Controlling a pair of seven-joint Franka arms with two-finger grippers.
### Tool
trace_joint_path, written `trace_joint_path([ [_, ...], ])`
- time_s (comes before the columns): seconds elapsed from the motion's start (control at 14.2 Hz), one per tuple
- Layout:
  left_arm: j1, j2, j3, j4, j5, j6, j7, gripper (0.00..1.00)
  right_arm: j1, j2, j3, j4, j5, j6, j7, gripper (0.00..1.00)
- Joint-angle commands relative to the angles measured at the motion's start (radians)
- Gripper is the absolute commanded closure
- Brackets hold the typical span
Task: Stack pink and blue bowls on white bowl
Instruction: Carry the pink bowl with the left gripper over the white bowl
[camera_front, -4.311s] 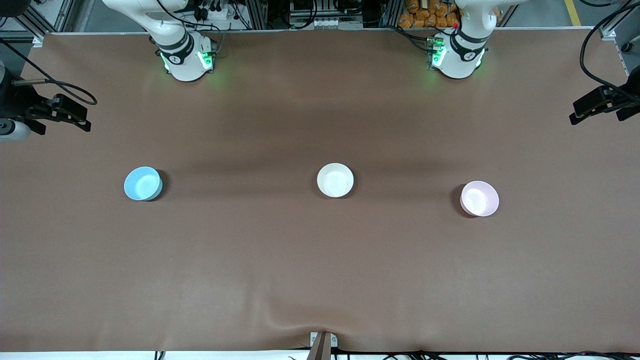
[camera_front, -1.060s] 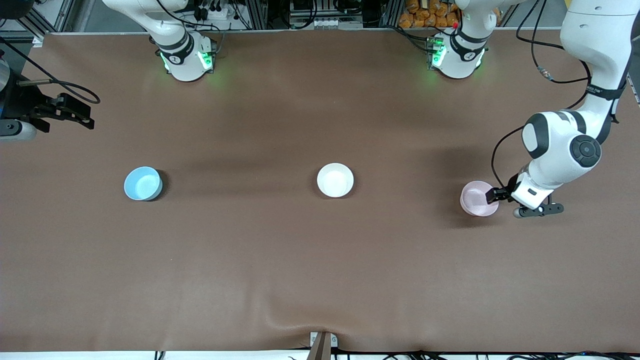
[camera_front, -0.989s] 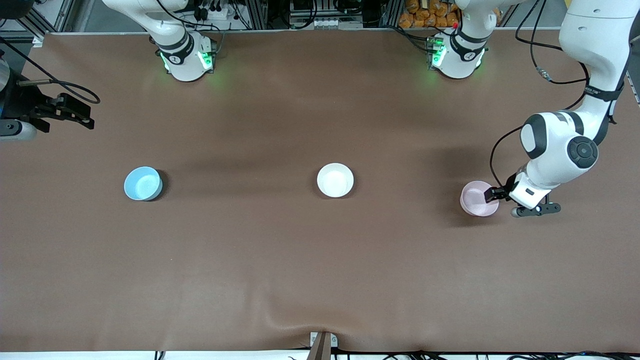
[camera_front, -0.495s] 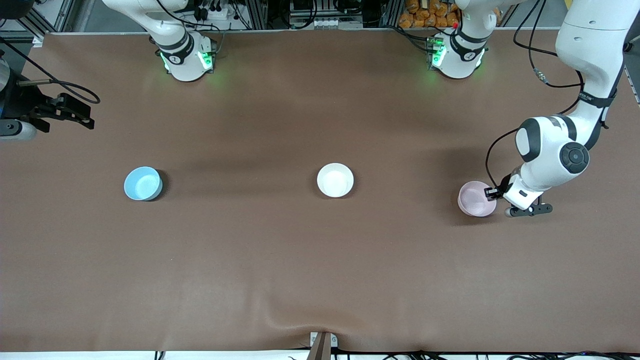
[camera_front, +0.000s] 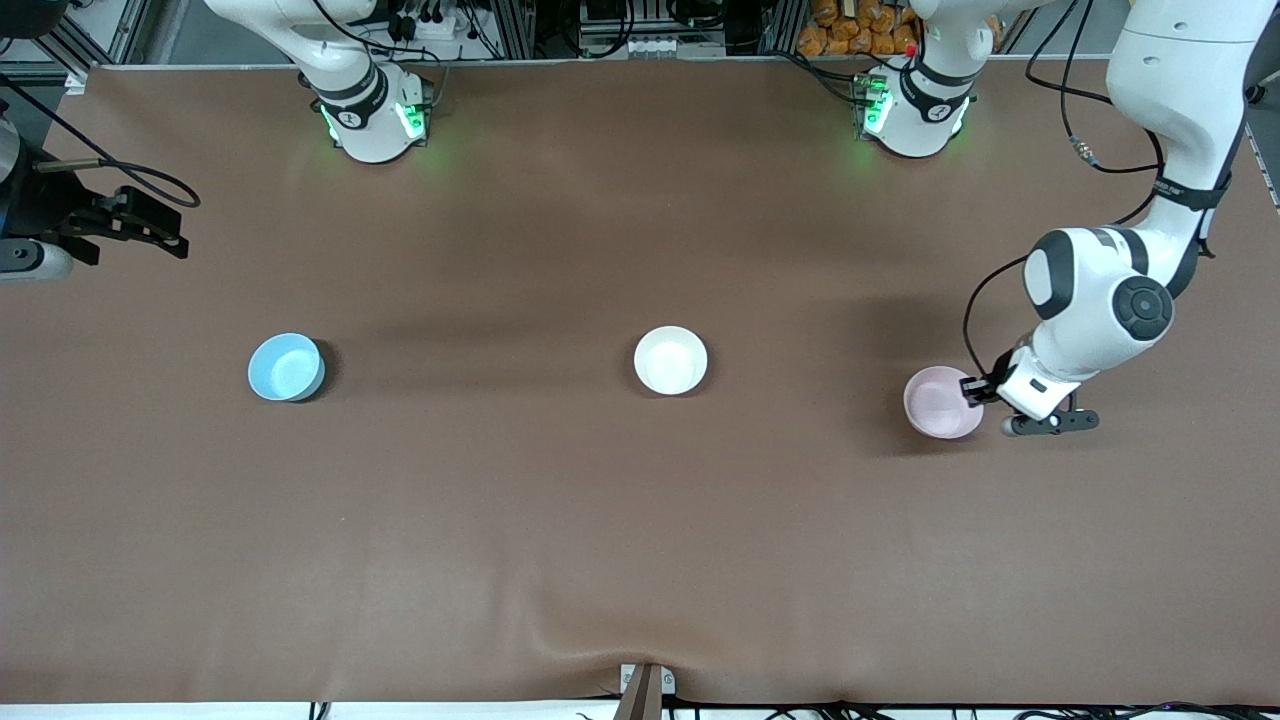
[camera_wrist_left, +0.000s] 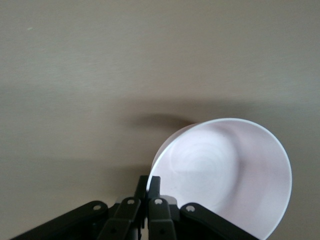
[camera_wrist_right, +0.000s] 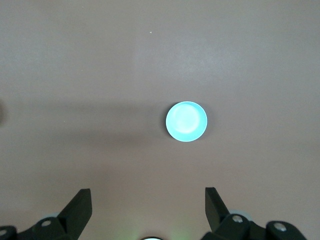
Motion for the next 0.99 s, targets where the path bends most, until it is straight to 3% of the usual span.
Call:
trace_joint_path([
  [0.0,-0.001,-0.064,-0.072,-0.002,-0.011,-0.057,-0.111,1.0,-0.018,-0.005,0.01,0.0,0.015,-0.006,-0.008,0.0],
  [0.42,-0.039,-0.046,-0.241,0.054,-0.014,-0.06,-0.436,1.0,-0.019,-0.005,0.009,0.0,0.015,-0.017,-0.01,0.0],
  [0.92,-0.205,-0.021,-0.243,0.162,-0.013,-0.06,-0.63,1.0,-0.019,-0.005,0.01,0.0,0.015,-0.015,-0.01,0.0],
])
